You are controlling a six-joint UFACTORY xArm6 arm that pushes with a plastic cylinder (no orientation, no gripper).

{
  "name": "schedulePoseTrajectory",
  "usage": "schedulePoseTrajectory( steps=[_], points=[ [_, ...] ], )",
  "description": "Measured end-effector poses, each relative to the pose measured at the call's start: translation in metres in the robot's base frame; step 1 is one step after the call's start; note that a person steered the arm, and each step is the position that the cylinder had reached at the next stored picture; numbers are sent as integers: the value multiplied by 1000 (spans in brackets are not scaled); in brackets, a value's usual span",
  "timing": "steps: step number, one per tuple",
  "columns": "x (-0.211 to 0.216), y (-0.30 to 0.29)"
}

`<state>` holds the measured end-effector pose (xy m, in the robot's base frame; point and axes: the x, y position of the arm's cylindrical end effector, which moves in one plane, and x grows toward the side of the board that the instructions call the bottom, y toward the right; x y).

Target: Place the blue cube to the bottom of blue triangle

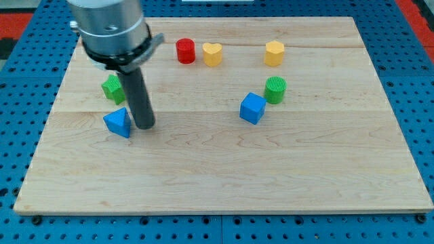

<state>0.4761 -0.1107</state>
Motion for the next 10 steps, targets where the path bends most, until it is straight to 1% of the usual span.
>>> schedulePoseTrajectory(
  steps=[1,2,3,4,5,7,8,9,10],
  points=[
    [13,1],
    [12,-29],
    [-5,-48],
    [-12,-56],
    [-11,-37],
    [2,112],
    [2,178],
    [-8,236],
    [-28,237]
  ],
)
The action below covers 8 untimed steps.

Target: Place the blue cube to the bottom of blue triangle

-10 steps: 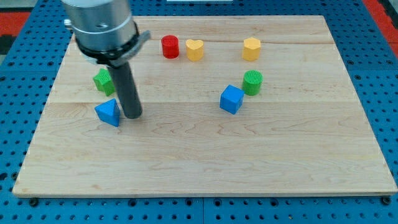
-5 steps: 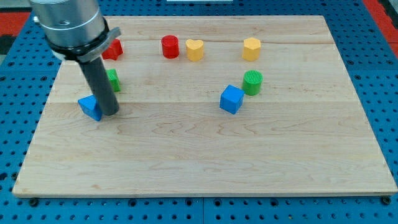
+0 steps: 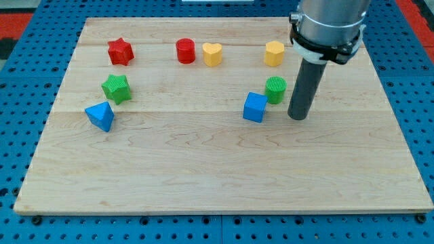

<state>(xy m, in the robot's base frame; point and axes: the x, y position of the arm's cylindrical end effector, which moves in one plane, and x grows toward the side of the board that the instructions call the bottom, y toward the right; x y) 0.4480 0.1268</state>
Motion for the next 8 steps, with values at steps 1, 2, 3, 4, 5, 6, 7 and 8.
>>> schedulePoseTrajectory(
  steps=[1,2,3,4,5,6,7,8],
  points=[
    [0,-69],
    [-6,-117],
    [-27,-119],
    [-44,-138],
    [-47,-177],
    [-54,-204],
    [-84,-205],
    [-93,-224]
  ],
)
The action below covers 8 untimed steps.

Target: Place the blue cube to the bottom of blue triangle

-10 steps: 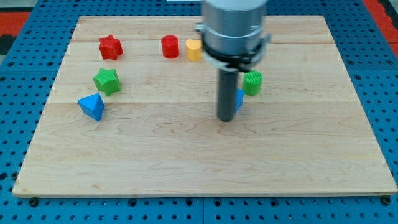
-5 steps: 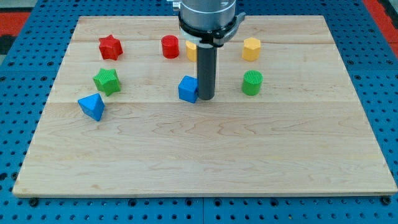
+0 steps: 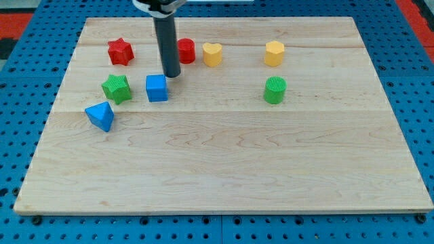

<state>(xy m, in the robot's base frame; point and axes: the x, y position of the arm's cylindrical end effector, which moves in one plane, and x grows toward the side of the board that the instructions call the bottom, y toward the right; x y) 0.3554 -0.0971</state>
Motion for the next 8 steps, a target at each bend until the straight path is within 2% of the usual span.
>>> schedulePoseTrajectory(
  steps=[1,4,8],
  points=[
    [20,-19],
    [114,-45],
    [143,49]
  ],
)
